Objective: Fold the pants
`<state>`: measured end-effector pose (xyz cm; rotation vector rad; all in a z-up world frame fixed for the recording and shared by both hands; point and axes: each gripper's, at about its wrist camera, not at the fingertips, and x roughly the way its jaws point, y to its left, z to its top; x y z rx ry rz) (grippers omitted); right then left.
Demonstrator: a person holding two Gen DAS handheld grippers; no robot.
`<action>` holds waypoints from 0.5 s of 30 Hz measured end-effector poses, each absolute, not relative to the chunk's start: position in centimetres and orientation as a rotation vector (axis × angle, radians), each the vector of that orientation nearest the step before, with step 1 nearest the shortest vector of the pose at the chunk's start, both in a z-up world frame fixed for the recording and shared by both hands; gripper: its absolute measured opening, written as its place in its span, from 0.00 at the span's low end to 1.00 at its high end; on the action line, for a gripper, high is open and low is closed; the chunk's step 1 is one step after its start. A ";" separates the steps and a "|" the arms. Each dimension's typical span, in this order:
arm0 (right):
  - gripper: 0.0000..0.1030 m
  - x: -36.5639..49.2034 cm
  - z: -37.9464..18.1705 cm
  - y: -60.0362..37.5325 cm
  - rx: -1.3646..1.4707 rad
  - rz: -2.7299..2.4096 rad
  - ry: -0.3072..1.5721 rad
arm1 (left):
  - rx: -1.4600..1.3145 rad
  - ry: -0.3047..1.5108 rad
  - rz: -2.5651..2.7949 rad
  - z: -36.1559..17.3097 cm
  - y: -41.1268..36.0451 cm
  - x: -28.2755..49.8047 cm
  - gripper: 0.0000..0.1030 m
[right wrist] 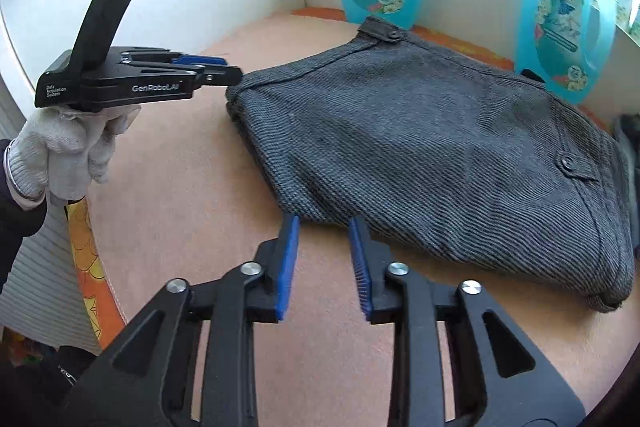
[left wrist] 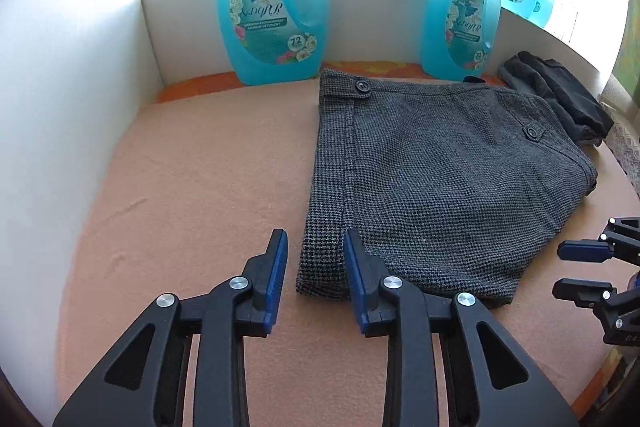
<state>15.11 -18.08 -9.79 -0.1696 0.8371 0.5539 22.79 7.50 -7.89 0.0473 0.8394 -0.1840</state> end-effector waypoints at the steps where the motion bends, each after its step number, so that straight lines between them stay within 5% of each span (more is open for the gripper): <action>1: 0.47 15.0 -9.5 -19.4 -0.134 0.519 0.833 | 0.037 0.829 -0.186 -7.5 7.5 22.7 0.26; 15: 0.58 16.9 -10.6 -36.8 0.370 0.071 0.870 | 0.087 0.775 -0.365 -5.2 -2.6 23.9 0.26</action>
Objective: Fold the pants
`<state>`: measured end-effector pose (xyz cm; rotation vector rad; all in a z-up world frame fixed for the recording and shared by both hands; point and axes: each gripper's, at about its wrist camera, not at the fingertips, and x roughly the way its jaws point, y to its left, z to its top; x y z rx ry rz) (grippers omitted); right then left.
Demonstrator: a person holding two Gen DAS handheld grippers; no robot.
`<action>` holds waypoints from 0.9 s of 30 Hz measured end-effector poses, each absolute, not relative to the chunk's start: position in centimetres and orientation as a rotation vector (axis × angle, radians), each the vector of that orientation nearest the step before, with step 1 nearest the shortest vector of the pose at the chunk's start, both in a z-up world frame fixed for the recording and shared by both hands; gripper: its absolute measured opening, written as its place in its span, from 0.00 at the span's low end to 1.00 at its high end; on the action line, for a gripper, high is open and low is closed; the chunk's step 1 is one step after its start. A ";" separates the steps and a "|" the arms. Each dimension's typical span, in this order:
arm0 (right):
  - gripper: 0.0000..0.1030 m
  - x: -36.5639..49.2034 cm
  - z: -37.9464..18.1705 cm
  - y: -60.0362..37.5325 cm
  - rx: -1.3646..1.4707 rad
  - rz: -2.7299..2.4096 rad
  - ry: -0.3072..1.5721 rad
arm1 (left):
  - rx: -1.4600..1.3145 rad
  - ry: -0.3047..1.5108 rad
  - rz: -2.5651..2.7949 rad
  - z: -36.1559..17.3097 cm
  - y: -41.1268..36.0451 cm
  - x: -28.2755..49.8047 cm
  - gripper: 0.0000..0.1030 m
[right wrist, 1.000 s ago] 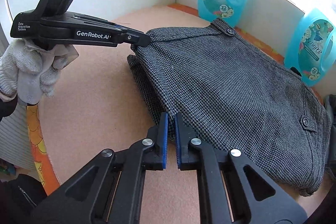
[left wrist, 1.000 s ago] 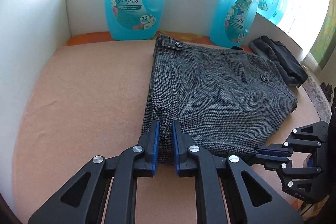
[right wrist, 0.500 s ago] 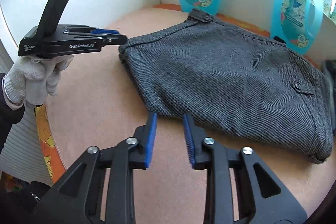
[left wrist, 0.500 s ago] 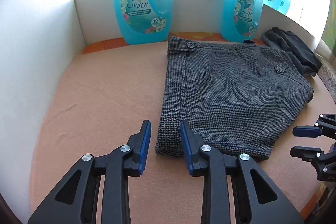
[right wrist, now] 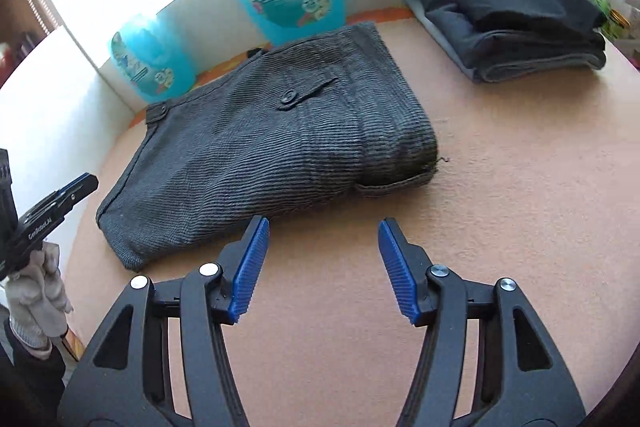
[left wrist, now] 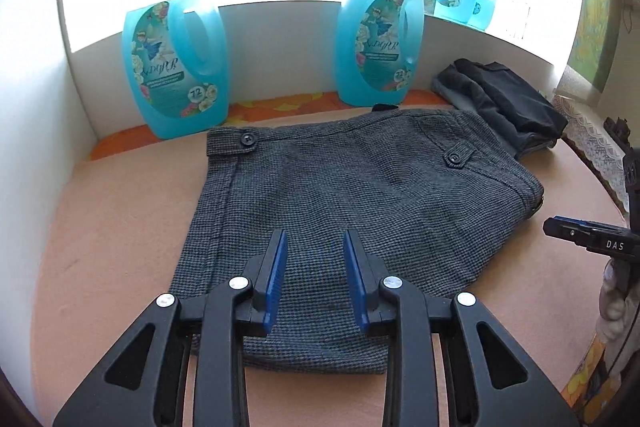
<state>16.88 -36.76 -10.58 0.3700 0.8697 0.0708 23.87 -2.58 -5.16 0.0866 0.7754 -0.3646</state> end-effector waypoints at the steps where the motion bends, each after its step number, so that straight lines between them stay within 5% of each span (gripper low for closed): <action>1: 0.58 17.1 -10.8 -37.5 0.406 0.064 0.867 | 0.088 0.773 -0.377 -5.1 -3.4 24.2 0.26; 27: 0.67 22.2 -14.0 -40.5 0.772 0.022 0.848 | 0.186 0.871 -0.486 -11.9 -14.6 29.4 0.26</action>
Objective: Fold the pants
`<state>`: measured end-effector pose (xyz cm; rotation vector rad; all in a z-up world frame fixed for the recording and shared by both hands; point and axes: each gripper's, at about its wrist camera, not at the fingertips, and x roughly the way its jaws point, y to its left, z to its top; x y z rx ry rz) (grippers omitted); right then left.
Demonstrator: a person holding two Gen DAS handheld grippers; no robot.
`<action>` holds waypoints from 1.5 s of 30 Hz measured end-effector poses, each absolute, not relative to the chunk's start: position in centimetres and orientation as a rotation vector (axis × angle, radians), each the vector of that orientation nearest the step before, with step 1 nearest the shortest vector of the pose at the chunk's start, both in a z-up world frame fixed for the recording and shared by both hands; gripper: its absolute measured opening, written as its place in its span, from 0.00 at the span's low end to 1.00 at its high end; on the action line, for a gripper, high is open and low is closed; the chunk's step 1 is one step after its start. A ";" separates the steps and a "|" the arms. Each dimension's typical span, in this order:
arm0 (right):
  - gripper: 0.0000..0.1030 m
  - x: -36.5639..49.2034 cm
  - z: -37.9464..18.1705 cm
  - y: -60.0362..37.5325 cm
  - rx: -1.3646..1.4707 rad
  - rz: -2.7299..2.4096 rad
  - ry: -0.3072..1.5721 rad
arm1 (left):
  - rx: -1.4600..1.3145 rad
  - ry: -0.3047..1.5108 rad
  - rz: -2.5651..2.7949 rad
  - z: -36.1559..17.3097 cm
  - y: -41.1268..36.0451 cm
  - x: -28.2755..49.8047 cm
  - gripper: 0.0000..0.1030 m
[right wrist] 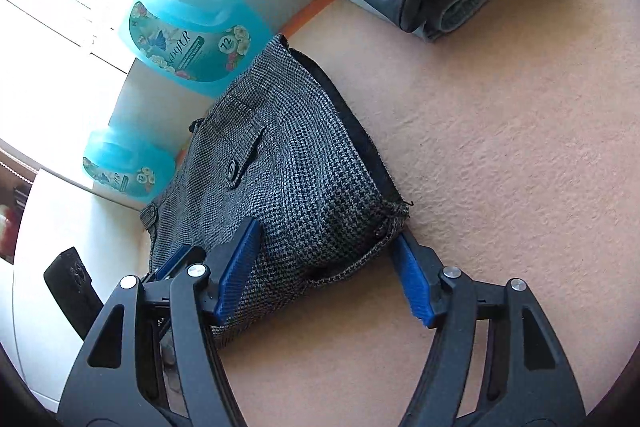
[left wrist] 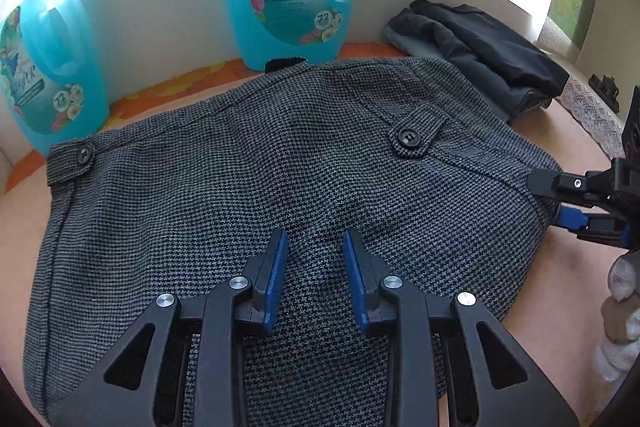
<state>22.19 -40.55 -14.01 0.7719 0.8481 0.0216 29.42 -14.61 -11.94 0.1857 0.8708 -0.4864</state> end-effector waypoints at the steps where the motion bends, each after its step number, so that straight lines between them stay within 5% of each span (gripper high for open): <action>1: 0.67 22.4 -14.0 -40.3 0.764 0.022 0.847 | 0.196 0.866 -0.482 -12.0 -14.7 29.4 0.26; 11: 0.29 22.7 -13.4 -39.3 0.697 0.004 0.795 | 0.137 0.826 -0.451 -8.2 -14.8 31.7 0.26; 25: 0.22 22.9 -11.7 -38.4 0.596 0.020 0.760 | 0.134 0.886 -0.334 -11.7 -15.7 36.9 0.27; 45: 0.18 22.4 -5.5 -33.7 0.371 0.053 0.638 | 0.042 0.884 -0.430 -10.1 -11.3 29.6 0.27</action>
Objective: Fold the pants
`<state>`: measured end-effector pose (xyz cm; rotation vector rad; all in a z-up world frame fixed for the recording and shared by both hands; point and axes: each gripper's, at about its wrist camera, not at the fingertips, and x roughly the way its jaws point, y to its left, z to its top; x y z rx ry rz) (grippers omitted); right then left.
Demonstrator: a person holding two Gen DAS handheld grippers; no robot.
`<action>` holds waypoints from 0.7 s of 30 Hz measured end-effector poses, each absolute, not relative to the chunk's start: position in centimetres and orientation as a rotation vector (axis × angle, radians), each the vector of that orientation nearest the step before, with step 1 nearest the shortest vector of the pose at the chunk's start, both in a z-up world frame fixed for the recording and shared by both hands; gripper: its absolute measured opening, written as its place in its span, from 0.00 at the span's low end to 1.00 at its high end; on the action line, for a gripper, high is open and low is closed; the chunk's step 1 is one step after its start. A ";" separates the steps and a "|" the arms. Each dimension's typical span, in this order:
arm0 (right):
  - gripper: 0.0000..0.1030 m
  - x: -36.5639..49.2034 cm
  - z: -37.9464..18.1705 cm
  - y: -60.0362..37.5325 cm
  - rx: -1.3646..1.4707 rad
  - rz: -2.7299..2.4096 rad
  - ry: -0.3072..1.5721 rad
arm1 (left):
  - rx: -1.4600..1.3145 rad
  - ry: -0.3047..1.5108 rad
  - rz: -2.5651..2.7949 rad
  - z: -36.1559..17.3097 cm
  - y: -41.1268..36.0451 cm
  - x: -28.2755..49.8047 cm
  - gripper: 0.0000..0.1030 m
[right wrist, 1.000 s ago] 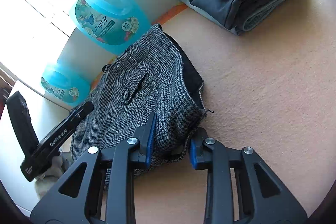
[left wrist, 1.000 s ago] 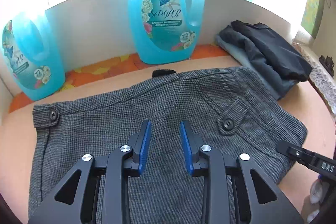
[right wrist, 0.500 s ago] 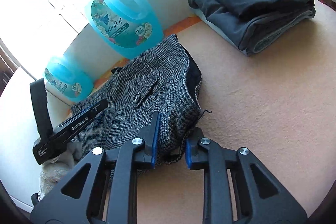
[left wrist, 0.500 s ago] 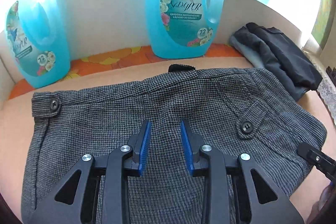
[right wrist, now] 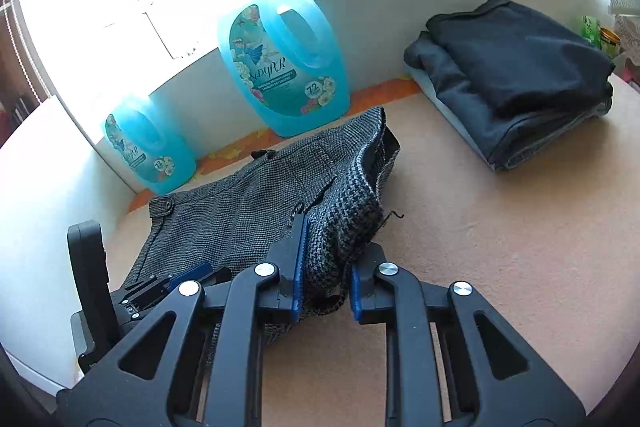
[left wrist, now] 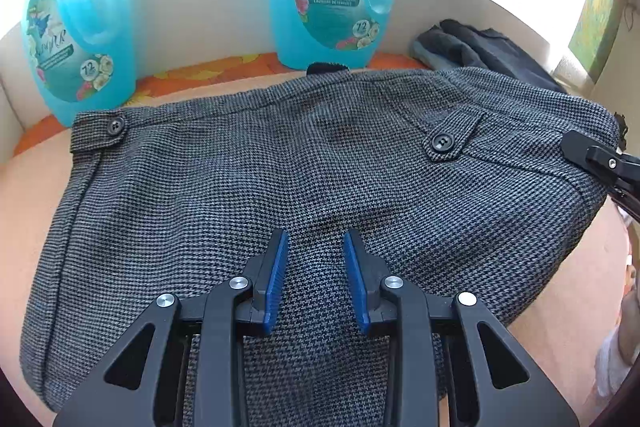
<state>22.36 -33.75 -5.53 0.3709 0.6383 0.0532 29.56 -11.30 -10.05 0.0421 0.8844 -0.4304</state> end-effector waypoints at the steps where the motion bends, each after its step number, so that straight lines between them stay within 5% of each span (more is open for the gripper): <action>1: 0.18 22.4 -5.0 -33.2 0.352 0.057 0.630 | 0.025 0.868 -0.427 -9.4 -10.5 29.2 0.27; 21: 0.14 23.6 -1.1 -11.6 -0.093 0.373 0.583 | -0.287 0.711 -0.127 -6.0 12.8 20.5 0.27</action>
